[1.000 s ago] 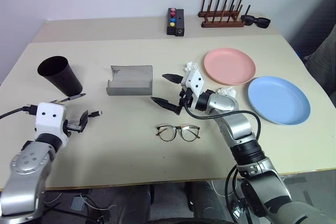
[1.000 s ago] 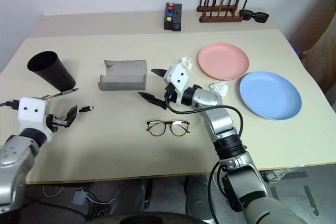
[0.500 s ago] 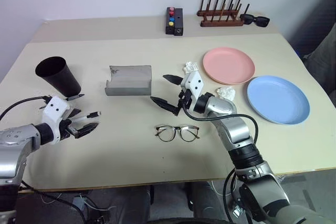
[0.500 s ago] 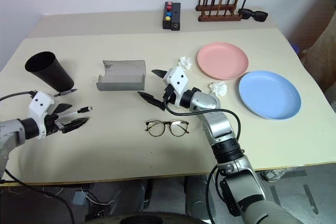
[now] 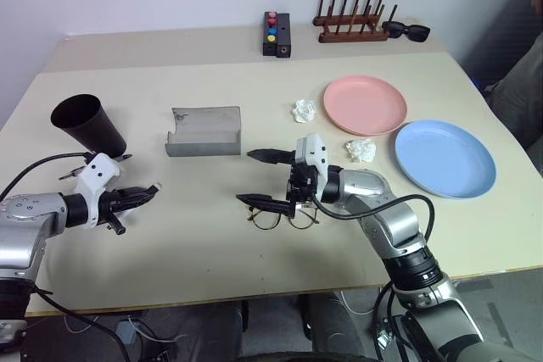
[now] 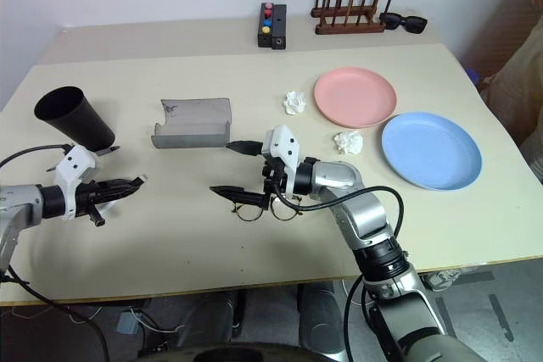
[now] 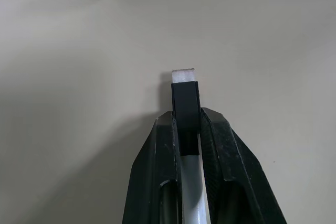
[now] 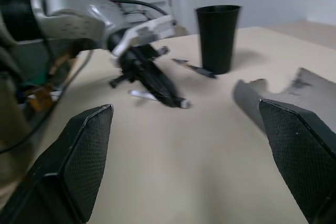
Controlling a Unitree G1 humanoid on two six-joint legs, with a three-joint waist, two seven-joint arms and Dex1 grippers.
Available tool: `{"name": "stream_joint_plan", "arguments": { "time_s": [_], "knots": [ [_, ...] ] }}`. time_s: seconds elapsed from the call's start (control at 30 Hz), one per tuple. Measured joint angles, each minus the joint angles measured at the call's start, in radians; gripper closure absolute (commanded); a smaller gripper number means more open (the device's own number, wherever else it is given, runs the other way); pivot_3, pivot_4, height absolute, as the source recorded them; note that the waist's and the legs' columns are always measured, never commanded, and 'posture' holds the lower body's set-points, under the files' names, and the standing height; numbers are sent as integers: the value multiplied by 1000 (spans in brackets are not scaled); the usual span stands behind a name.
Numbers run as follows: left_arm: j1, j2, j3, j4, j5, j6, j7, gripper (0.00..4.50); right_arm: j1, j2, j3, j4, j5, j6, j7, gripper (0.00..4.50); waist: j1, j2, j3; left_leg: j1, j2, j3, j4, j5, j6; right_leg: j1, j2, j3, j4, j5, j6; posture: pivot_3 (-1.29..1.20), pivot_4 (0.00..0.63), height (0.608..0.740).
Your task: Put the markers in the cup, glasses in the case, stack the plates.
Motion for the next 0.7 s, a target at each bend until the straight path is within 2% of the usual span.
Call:
{"name": "stream_joint_plan", "arguments": {
  "time_s": [0.17, 0.33, 0.47, 0.53, 0.6, 0.7],
  "knots": [
    [28, -16, 18, -26, -1, -26, 31, 4449, 0, 1, 12, 1, -1, 2, 4, 0, 0, 0, 0, 0, 0, 0, 0, 0, 0, 0, 0, 0, 0, 0, 0, 0, 150, 739],
    [44, -132, 143, -159, -90, -27, 139, 4449, -14, 37, 14, 67, -55, -64, -48, 0, 3, -3, 0, -1, 0, -2, 0, 1, -1, 0, 0, -1, 0, 2, 3, 0, 150, 739],
    [-49, -200, 285, -293, -158, -22, 314, 4449, -40, 70, 16, 137, -116, -139, -101, 0, 4, -3, 0, 0, 0, -2, 0, 2, -3, 0, 0, 0, 0, 2, 3, 0, 150, 739],
    [-104, -228, 313, -324, -159, -30, 400, 4449, -54, 80, 17, 166, -146, -175, -119, 0, 4, -3, 0, 0, 0, -2, 0, 2, -4, 0, 0, 0, 1, 2, 3, 0, 150, 739],
    [-192, -269, 323, -315, -110, -64, 541, 4449, -66, 93, 16, 198, -160, -199, -130, 0, 5, -4, -1, 0, 0, -2, 0, 3, -5, 0, 0, -1, 1, 2, 3, 0, 150, 739],
    [-288, -282, 317, -263, 12, -156, 711, 4449, -72, 111, 18, 214, -172, -223, -132, 0, 1, -4, -1, 0, -1, -2, 0, 3, -5, 0, 0, 0, 1, 3, 3, 0, 150, 739]
  ]
}}
